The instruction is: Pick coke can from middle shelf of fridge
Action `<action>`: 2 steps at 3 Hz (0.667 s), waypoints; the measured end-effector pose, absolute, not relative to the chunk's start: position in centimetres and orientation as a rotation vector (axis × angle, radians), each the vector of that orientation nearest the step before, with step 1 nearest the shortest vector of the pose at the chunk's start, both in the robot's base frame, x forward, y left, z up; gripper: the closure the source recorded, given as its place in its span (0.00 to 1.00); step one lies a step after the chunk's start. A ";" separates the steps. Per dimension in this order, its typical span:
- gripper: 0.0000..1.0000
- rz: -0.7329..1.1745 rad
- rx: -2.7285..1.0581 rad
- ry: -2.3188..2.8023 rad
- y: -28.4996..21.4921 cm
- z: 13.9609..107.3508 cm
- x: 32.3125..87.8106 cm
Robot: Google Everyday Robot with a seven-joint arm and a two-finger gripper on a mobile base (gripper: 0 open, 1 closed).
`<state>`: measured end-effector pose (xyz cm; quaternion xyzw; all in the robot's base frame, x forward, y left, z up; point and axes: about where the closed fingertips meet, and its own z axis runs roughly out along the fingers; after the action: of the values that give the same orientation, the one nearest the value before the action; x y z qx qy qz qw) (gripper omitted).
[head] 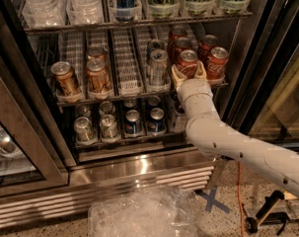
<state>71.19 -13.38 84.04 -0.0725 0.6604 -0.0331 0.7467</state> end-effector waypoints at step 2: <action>1.00 -0.033 -0.169 1.435 -13.2 86.4 70.2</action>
Offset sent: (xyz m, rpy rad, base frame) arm -0.0226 0.0015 0.0555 0.0430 -0.0195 0.0767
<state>70.21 -13.21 86.39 -0.0772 0.6566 -0.0150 0.7501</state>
